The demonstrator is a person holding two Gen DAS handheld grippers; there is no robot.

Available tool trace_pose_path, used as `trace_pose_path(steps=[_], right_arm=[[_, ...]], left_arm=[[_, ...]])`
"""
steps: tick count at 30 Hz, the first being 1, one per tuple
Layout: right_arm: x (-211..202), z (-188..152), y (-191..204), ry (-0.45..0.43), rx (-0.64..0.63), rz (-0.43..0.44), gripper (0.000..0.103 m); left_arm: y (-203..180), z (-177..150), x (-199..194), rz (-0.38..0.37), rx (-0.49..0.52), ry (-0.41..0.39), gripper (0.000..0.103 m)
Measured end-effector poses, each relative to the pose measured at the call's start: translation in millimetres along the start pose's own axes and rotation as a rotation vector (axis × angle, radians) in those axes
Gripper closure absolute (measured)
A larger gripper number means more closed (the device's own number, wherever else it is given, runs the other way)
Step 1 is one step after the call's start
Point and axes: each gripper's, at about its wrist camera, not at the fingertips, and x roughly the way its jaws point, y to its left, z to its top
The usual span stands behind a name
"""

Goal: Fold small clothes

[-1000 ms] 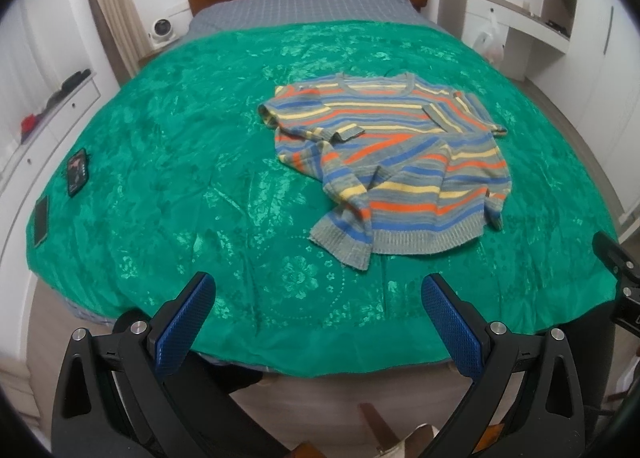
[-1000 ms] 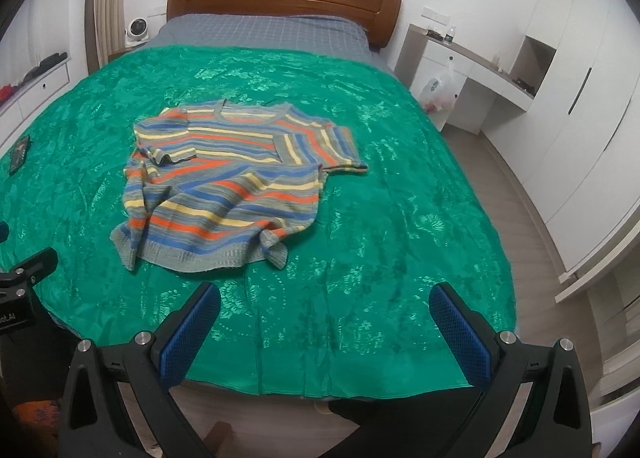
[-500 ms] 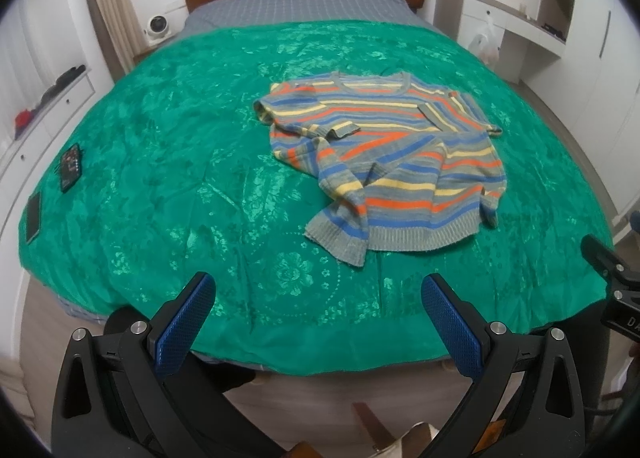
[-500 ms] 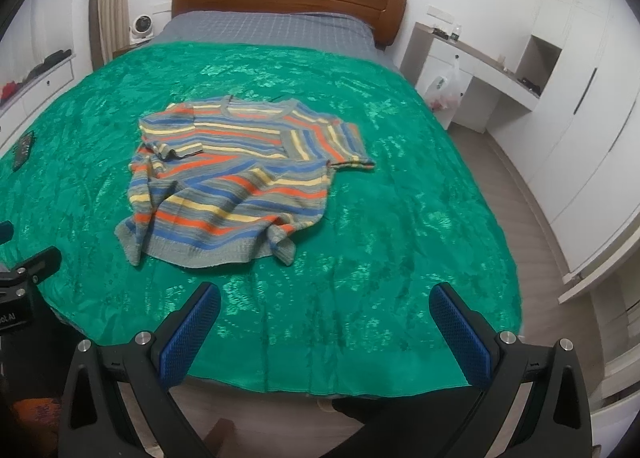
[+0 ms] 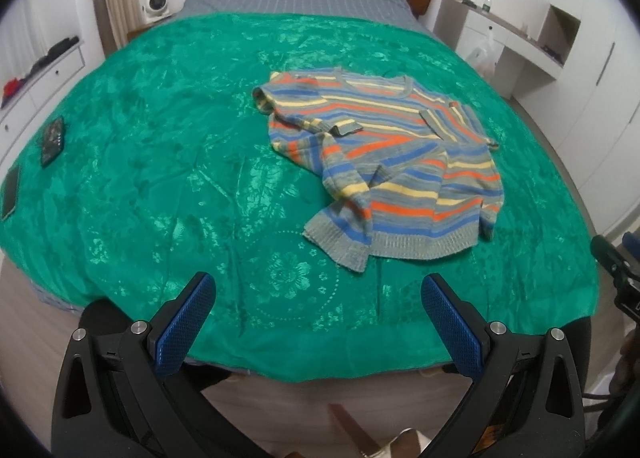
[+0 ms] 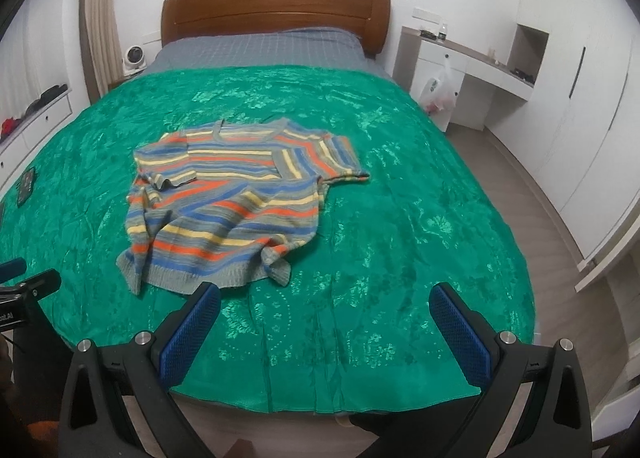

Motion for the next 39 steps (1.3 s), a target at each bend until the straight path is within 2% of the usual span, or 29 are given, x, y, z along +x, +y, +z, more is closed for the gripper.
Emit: trace_pose_path(steps=[8, 19, 39], right_arm=[[6, -3, 1, 0.01, -0.008, 0.012, 0.0], [7, -8, 13, 0.021, -0.017, 0.042, 0.0], [4, -15, 28, 0.032, -0.052, 0.081, 0.0]], left_arm=[[-11, 3, -8, 0.025, 0.035, -0.026, 0.0], [-15, 2, -7, 0.104, 0.057, -0.022, 0.0], [-10, 0, -7, 0.14, 0.057, -0.019, 0.0]])
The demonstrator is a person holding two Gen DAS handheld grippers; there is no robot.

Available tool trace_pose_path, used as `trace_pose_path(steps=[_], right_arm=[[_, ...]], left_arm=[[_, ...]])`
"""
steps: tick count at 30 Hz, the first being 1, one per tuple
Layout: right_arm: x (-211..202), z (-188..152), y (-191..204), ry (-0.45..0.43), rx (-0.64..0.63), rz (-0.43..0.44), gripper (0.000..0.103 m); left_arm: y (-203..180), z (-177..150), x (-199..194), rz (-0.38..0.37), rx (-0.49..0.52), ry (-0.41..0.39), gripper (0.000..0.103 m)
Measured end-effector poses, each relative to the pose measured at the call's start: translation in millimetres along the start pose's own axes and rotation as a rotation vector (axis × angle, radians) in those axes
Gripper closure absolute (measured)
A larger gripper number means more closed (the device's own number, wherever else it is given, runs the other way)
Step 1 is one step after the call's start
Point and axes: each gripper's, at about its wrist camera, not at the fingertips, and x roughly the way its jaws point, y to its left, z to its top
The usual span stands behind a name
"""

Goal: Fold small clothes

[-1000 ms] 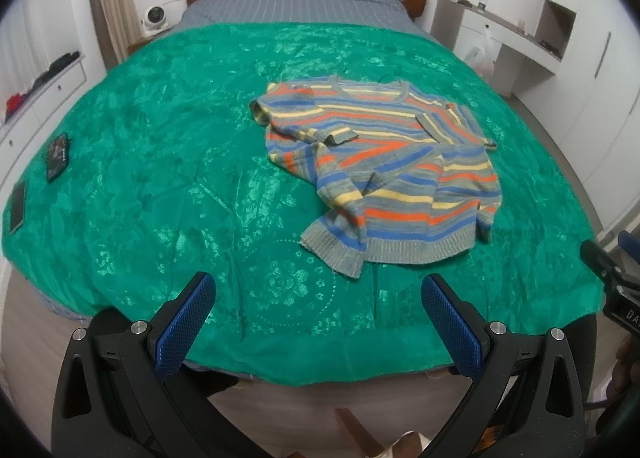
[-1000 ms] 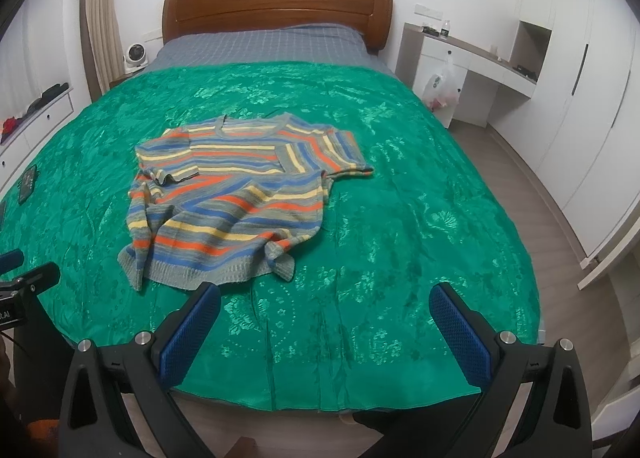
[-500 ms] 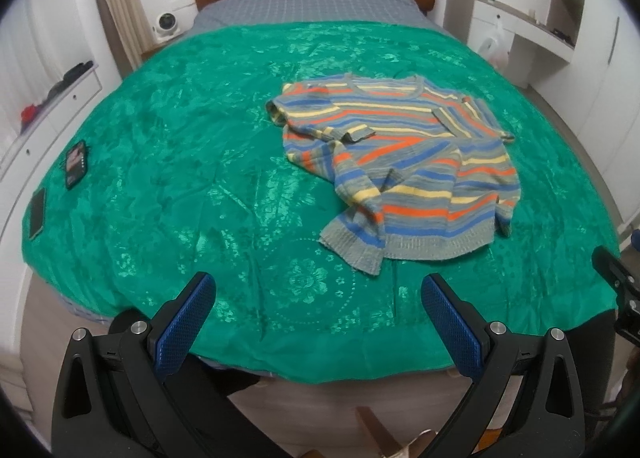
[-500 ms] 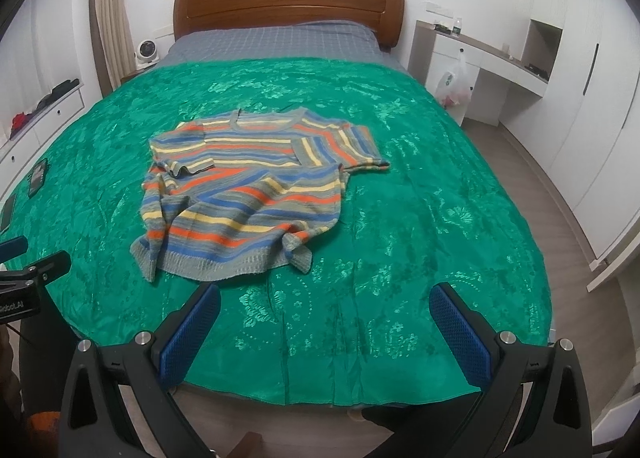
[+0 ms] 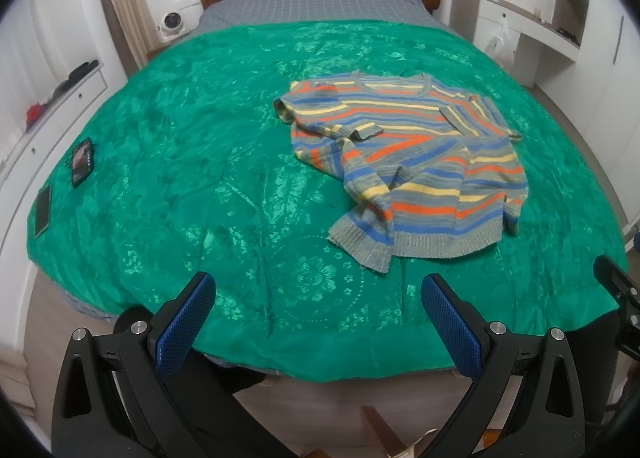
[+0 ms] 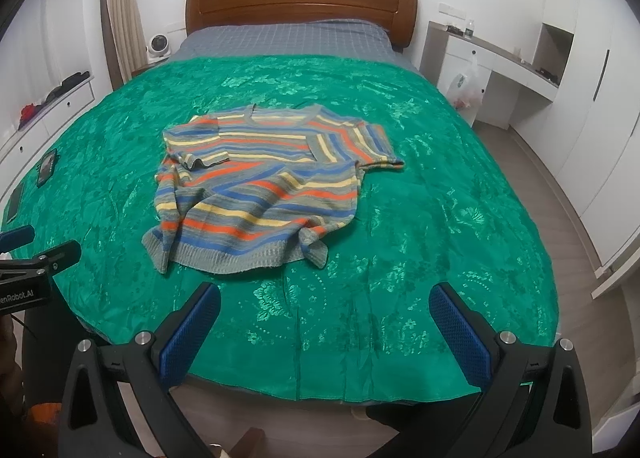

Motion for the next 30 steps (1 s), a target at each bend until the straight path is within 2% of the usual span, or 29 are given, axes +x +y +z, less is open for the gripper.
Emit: trace_pose_path(steps=[7, 11, 14, 17, 18, 19, 20, 21, 22, 23, 25, 26, 27, 30], right_arm=[[2, 0, 1, 0.001, 0.0, 0.018, 0.0], [7, 1, -9, -0.026, 0.022, 0.068, 0.0], [24, -1, -23, -0.065, 0.037, 0.092, 0.0], [80, -6, -34, 0.058, 0.03, 0.147, 0.0], [103, -7, -38, 0.108, 0.039, 0.194, 0.003], [119, -8, -39, 0.137, 0.047, 0.228, 0.005], [142, -6, -38, 0.165, 0.051, 0.275, 0.013], [150, -4, -36, 0.165, 0.048, 0.291, 0.021], [159, -1, -33, 0.16, 0.039, 0.305, 0.023], [167, 2, -29, 0.148, 0.025, 0.32, 0.028], [182, 9, -26, 0.139, 0.027, 0.392, 0.054], [189, 13, -28, 0.17, 0.05, 0.434, 0.082], [187, 15, -29, 0.178, 0.07, 0.454, 0.09], [148, 19, -48, 0.151, 0.102, 0.522, 0.093]], left_arm=[[-1, -2, 6, 0.004, 0.005, 0.009, 0.0], [3, -5, 23, -0.082, 0.002, 0.015, 0.0], [-6, -6, 54, -0.136, 0.052, 0.02, 0.0], [-23, -1, 92, -0.184, 0.107, 0.057, 0.002], [-26, 1, 100, -0.193, 0.111, 0.068, 0.003], [-31, 3, 113, -0.201, 0.117, 0.079, 0.01], [-35, 6, 121, -0.197, 0.122, 0.085, 0.023], [-39, 8, 130, -0.193, 0.13, 0.094, 0.029], [-42, 11, 139, -0.199, 0.135, 0.103, 0.042], [-44, 13, 145, -0.201, 0.137, 0.107, 0.064], [-36, 18, 149, -0.184, 0.119, 0.116, 0.096], [-23, 20, 142, -0.24, 0.069, 0.115, 0.096], [-12, 21, 137, -0.275, 0.035, 0.11, 0.097], [33, 22, 104, -0.361, -0.044, 0.105, 0.097]])
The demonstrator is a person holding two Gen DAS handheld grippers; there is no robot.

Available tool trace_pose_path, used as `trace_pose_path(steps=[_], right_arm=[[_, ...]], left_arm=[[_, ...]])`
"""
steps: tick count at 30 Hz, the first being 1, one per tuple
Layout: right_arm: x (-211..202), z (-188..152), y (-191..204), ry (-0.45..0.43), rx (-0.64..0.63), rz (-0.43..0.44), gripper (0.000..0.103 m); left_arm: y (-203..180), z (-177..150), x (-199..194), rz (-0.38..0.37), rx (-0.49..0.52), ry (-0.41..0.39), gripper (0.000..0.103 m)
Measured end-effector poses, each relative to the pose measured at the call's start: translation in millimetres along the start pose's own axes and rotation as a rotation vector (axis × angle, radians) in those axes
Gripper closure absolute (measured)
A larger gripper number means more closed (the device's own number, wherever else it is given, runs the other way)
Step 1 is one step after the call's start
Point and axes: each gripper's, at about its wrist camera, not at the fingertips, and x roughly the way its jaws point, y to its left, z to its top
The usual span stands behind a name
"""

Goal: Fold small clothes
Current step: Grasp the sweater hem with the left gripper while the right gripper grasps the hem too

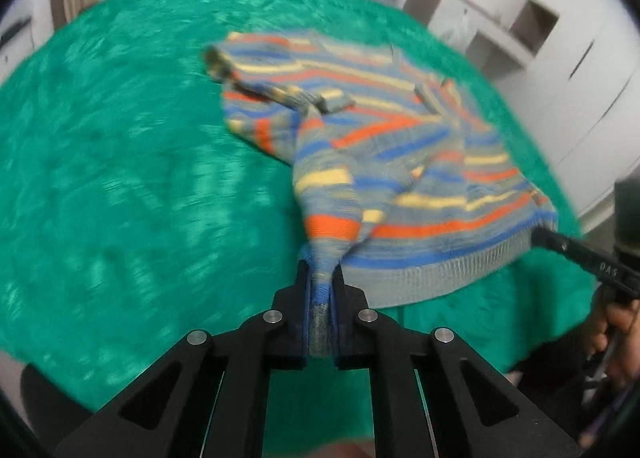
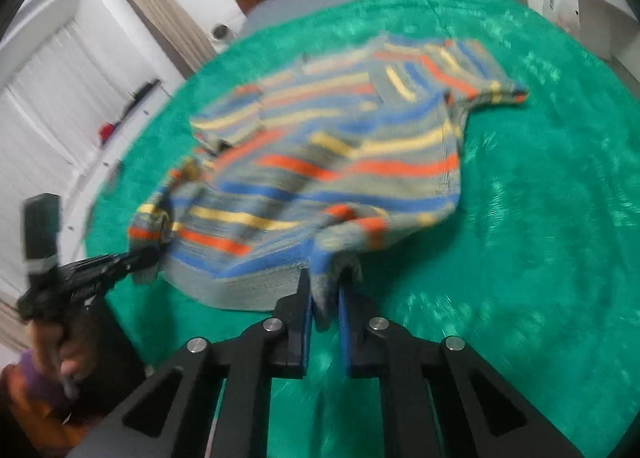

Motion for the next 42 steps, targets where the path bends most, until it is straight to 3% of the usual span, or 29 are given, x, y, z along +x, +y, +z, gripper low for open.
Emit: trace_pose_path(steps=[2, 5, 7, 10, 14, 17, 21, 25, 28, 36, 41, 42], right_arm=[[-41, -9, 3, 0.014, 0.028, 0.075, 0.093], [-74, -30, 1, 0.073, 0.084, 0.137, 0.093], [-72, -46, -4, 0.119, 0.103, 0.095, 0.096], [-39, -71, -21, 0.197, 0.151, 0.011, 0.096], [-25, -84, -28, 0.213, 0.154, -0.052, 0.096], [-38, -90, -27, 0.222, 0.193, -0.053, 0.098], [-65, -99, -21, 0.245, 0.257, 0.01, 0.099], [-46, -111, -30, 0.289, 0.302, -0.064, 0.099], [-16, -114, -40, 0.314, 0.33, -0.126, 0.099], [11, -124, -58, 0.338, 0.401, -0.175, 0.1], [4, -120, -51, 0.363, 0.359, -0.211, 0.098], [2, -122, -49, 0.376, 0.349, -0.236, 0.091]], left_arm=[[20, -10, -30, -0.06, -0.022, 0.036, 0.097], [33, -29, -35, -0.072, -0.031, 0.104, 0.097], [35, -42, -19, 0.0, -0.018, 0.142, 0.097], [44, -59, 15, 0.018, -0.062, 0.224, 0.098], [52, -65, 14, 0.028, -0.114, 0.207, 0.098], [51, -65, -4, 0.025, -0.133, 0.172, 0.098], [42, -66, -24, 0.06, -0.073, 0.137, 0.098], [37, -75, 19, 0.141, -0.039, 0.226, 0.099], [29, -81, 34, 0.203, 0.009, 0.244, 0.099], [53, -86, 45, 0.15, -0.121, 0.266, 0.097], [64, -88, 28, 0.156, -0.139, 0.289, 0.086], [70, -91, 20, 0.166, -0.139, 0.299, 0.085]])
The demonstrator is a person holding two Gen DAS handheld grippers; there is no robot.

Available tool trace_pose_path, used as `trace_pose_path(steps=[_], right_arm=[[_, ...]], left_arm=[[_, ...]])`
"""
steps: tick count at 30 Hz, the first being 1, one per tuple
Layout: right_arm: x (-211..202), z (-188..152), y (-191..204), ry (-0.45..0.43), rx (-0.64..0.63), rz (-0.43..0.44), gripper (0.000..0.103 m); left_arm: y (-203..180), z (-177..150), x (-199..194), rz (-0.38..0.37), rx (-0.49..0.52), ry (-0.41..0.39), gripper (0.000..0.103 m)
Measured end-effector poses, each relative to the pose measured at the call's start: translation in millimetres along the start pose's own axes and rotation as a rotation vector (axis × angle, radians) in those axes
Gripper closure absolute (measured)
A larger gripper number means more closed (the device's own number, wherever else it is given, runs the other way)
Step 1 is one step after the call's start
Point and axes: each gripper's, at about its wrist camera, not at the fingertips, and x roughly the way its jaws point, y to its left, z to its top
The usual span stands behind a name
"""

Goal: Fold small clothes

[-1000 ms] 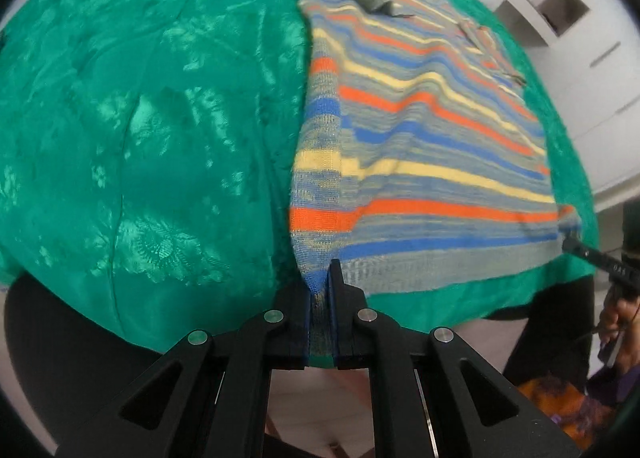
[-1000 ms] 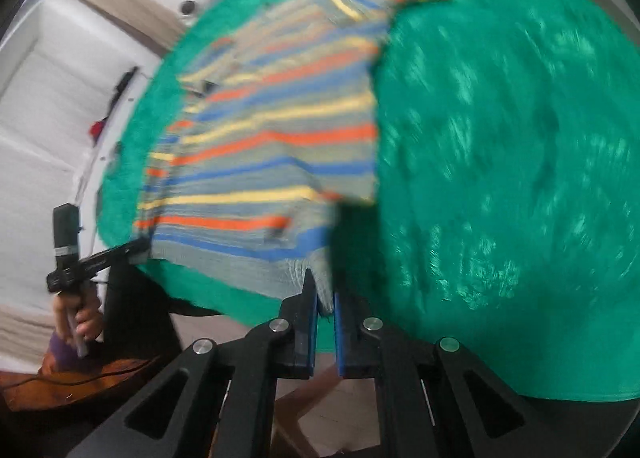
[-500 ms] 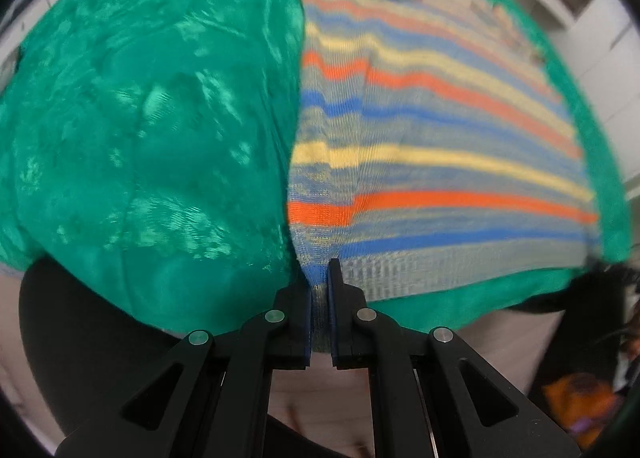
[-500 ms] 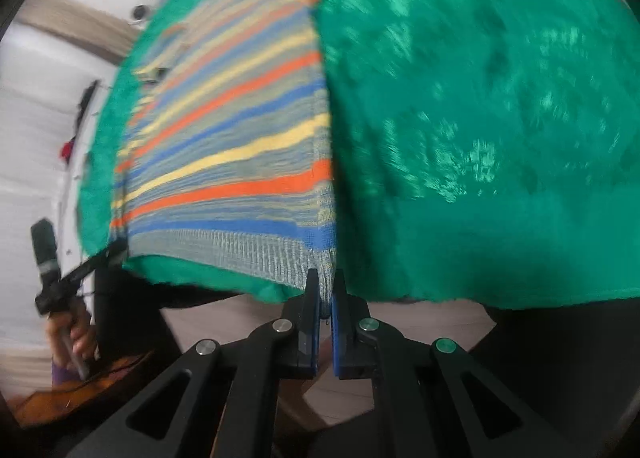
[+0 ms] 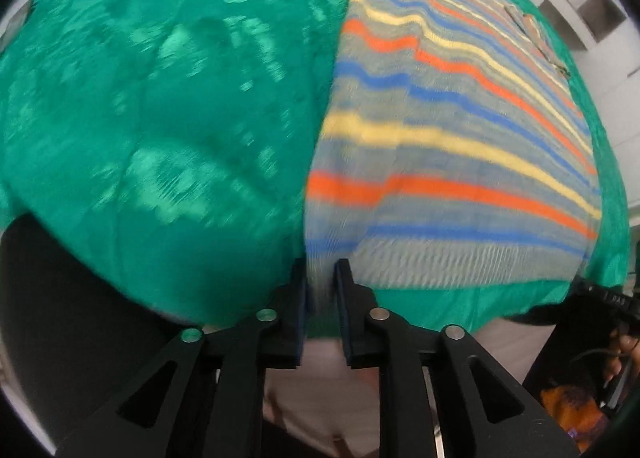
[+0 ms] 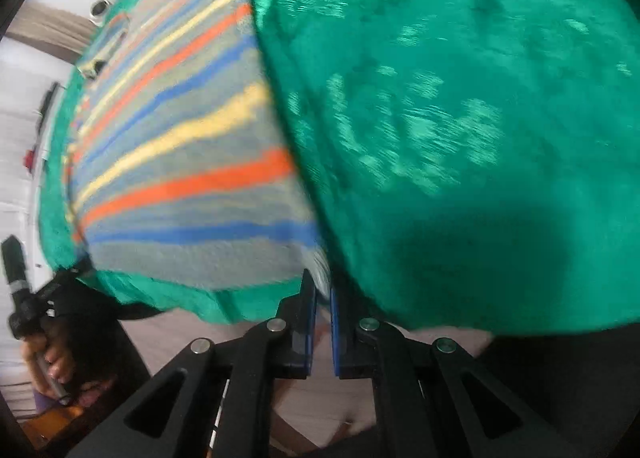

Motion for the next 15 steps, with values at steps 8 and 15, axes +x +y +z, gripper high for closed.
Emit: trace_pose_path(steps=[8, 15], right_arm=[[-91, 1, 7, -0.17, -0.135, -0.217, 0.069], [-75, 52, 98, -0.321, -0.358, 0.009, 0.054]], left_arm=[[17, 8, -81, 0.099, -0.021, -0.22, 0.055], [-45, 51, -39, 0.02, 0.133, -0.332, 0.036]])
